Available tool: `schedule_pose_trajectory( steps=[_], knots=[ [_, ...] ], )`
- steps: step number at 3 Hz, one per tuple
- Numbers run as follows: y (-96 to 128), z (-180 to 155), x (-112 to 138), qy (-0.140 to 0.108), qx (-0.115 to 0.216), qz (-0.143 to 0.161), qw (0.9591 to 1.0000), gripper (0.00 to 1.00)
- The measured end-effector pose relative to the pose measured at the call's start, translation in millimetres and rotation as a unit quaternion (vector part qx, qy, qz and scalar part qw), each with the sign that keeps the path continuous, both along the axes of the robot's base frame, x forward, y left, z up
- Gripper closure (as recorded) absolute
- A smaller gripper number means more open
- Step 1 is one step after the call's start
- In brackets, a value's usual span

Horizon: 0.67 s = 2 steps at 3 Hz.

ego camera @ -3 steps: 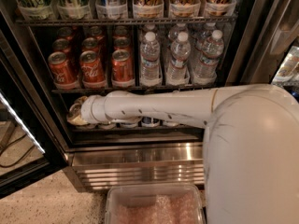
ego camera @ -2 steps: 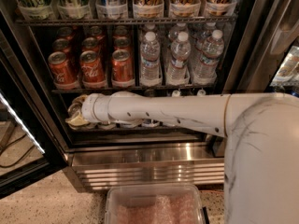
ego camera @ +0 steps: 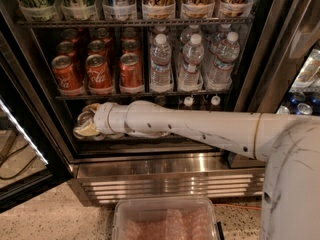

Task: Pick 7up can from bottom shelf of fridge

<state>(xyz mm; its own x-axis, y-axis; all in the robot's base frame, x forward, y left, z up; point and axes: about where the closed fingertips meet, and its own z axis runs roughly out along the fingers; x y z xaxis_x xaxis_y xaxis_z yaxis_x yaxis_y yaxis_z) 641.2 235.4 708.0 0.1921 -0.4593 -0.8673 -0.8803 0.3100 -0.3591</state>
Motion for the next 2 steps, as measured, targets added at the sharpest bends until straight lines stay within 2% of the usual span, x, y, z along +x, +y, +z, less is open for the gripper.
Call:
schedule_pose_trajectory(
  steps=[1,2],
  knots=[
    [-12.5,-3.3,-19.8,0.032,0.027,0.017,0.999,1.0],
    [-39.9,17.9,-43.9,0.043,0.051,0.029,0.9973,1.0]
  ],
)
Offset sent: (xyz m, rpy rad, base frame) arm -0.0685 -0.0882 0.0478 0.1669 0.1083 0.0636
